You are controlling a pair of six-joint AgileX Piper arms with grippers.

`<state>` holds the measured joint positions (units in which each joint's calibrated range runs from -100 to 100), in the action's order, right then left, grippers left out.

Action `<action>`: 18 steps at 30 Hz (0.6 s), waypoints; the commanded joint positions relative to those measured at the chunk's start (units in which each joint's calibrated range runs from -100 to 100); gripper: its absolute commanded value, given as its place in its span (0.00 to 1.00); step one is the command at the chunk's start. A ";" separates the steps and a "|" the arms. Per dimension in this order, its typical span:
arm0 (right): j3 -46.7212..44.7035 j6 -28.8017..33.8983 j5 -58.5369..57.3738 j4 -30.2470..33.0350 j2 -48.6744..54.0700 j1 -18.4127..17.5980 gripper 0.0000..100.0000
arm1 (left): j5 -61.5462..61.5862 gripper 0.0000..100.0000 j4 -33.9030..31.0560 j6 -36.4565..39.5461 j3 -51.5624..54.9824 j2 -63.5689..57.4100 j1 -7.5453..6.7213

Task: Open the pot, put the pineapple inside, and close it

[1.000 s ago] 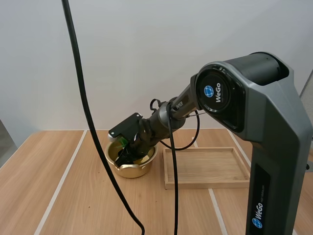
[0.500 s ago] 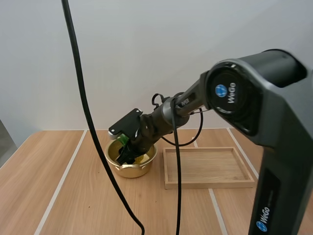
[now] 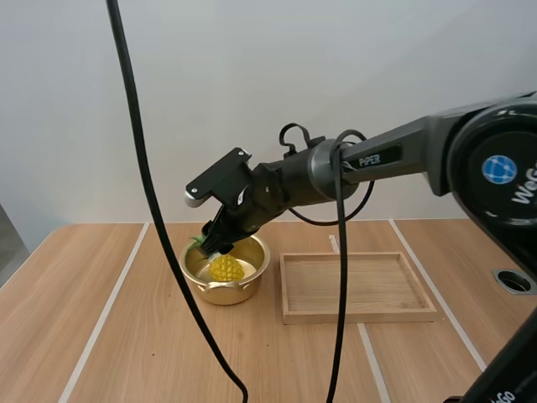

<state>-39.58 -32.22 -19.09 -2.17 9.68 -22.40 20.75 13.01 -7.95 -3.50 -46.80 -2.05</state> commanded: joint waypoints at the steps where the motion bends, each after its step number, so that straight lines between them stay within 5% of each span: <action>1: -0.48 -0.20 -0.13 0.42 3.08 0.13 1.00 | -0.63 0.00 -0.02 0.37 -0.36 -0.35 0.05; 7: -0.48 -0.20 -2.52 0.79 9.36 2.17 1.00 | -0.63 0.00 -0.02 0.37 -0.36 -0.35 0.05; 18: -0.48 -0.40 -7.52 2.17 18.46 12.72 1.00 | -0.63 0.00 -0.02 0.37 -0.36 -0.35 0.05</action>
<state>-39.58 -32.32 -26.56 -0.41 25.58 -11.52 20.75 13.01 -7.95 -3.50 -46.80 -2.05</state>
